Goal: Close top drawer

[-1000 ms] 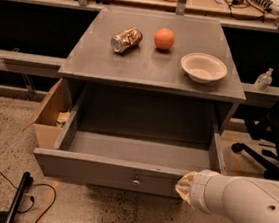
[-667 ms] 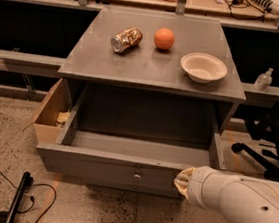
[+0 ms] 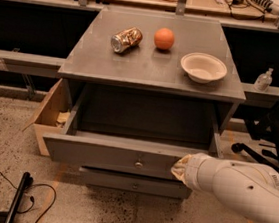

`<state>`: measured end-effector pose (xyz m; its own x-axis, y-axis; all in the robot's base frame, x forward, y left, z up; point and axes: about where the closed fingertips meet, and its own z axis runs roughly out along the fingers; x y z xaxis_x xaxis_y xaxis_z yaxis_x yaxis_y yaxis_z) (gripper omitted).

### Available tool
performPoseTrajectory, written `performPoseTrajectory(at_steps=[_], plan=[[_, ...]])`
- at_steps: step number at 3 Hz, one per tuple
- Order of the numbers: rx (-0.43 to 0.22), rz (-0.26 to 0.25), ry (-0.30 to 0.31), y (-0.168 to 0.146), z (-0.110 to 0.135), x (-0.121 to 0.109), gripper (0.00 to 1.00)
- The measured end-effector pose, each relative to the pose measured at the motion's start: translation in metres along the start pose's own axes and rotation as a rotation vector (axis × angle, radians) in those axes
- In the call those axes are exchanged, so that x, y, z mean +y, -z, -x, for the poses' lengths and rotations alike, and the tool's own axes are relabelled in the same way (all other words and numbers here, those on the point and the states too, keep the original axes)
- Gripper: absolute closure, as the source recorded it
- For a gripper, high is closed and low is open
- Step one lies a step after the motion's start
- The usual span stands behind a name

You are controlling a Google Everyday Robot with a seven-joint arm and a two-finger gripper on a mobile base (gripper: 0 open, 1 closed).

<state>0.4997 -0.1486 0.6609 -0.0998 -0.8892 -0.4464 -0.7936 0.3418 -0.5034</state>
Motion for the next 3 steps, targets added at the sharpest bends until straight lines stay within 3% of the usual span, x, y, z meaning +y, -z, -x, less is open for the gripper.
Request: performPoseTrajectory(at_steps=[1,3], plan=[[0.009,-0.016,0.047,-0.0208,-0.0038,-0.0274,1.0],[0.02,-0.034,0.056,-0.0186,-0.0073,-0.0336,1.0]])
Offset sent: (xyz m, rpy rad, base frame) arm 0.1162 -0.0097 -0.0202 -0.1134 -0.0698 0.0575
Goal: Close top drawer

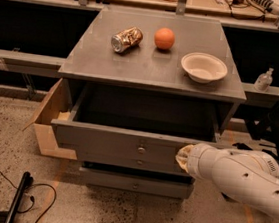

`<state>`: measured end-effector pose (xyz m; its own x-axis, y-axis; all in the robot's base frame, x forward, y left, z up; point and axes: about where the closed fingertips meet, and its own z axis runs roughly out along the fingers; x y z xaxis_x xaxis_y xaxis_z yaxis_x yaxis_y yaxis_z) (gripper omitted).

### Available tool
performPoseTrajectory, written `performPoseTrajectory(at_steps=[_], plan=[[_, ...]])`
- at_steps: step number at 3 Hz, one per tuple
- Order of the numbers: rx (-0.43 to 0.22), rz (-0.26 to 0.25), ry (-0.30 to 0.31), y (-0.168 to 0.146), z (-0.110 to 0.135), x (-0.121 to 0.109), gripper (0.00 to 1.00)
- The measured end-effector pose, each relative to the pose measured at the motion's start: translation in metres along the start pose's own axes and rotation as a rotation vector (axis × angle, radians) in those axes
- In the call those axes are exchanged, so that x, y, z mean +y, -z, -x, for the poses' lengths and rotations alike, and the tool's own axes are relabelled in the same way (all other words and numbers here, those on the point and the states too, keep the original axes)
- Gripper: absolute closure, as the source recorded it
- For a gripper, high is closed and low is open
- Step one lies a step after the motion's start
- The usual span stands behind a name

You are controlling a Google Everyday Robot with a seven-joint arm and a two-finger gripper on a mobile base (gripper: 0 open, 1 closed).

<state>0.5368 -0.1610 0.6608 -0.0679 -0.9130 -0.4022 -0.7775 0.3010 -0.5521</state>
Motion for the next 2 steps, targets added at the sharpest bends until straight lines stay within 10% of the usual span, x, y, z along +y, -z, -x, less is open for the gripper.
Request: performPoseTrajectory(at_steps=[2], plan=[[0.015,-0.023,0.031,-0.0044,-0.0101,-0.0081,1.0]])
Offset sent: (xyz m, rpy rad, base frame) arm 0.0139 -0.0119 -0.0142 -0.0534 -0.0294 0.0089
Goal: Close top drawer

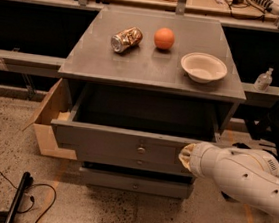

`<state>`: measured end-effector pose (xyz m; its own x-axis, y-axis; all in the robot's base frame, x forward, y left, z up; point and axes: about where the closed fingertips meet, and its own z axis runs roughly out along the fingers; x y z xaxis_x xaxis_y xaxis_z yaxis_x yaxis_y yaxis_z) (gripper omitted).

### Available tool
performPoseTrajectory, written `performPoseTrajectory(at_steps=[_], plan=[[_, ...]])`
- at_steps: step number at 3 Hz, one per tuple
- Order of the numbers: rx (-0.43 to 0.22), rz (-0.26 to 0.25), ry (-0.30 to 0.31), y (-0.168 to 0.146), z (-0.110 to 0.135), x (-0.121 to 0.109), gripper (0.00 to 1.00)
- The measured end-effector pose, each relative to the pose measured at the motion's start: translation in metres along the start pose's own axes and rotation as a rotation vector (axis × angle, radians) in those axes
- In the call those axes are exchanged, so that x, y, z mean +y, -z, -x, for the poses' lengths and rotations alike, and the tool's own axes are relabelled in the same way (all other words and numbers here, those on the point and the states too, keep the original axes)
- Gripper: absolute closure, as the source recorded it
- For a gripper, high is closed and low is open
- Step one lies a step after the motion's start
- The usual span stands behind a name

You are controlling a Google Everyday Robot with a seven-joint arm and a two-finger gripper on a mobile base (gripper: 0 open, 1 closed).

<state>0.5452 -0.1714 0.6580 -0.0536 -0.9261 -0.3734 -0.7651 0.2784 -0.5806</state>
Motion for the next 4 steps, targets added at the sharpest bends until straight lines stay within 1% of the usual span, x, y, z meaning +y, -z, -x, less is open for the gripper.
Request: performPoseTrajectory(at_steps=[1,2,3,4], plan=[[-0.005,-0.002,0.021,-0.009,-0.001,-0.002,1.0],[-0.009,-0.013,0.046,-0.023,-0.006,-0.01,1.0],[-0.01,-0.028,0.068,-0.042,-0.012,-0.022,1.0],[0.0,-0.06,0.101,-0.063,-0.02,-0.045,1.0]])
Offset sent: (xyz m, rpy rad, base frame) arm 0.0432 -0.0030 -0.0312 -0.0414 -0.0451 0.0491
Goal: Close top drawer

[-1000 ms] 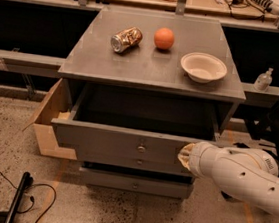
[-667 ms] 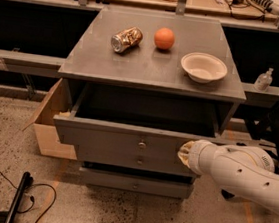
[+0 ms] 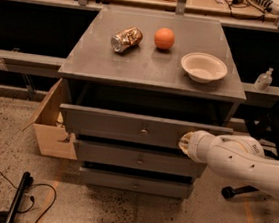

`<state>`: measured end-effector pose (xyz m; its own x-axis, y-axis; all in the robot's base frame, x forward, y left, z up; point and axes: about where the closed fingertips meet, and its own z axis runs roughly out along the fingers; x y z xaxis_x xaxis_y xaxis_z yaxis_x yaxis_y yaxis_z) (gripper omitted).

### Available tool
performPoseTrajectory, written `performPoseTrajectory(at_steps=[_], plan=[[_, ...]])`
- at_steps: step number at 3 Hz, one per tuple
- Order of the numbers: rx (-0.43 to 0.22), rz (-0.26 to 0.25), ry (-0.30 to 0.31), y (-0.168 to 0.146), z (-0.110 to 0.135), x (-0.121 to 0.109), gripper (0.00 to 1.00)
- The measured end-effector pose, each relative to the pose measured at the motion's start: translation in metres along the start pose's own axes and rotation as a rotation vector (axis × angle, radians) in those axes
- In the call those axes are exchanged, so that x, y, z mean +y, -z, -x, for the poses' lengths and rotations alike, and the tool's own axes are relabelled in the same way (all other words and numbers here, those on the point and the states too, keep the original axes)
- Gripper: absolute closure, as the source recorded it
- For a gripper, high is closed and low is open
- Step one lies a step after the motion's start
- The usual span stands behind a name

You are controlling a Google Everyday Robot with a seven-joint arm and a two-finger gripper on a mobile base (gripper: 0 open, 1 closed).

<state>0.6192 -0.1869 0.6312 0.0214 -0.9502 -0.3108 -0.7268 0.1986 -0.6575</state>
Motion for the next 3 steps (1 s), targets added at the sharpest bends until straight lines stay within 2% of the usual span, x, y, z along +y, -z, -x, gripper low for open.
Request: performPoseTrajectory(at_steps=[1,2,3], plan=[[0.017,-0.035,0.024,-0.018,-0.011,-0.023,1.0],[0.031,-0.056,0.035,-0.03,-0.017,-0.037,1.0],[0.033,-0.057,0.035,-0.029,-0.018,-0.037,1.0]])
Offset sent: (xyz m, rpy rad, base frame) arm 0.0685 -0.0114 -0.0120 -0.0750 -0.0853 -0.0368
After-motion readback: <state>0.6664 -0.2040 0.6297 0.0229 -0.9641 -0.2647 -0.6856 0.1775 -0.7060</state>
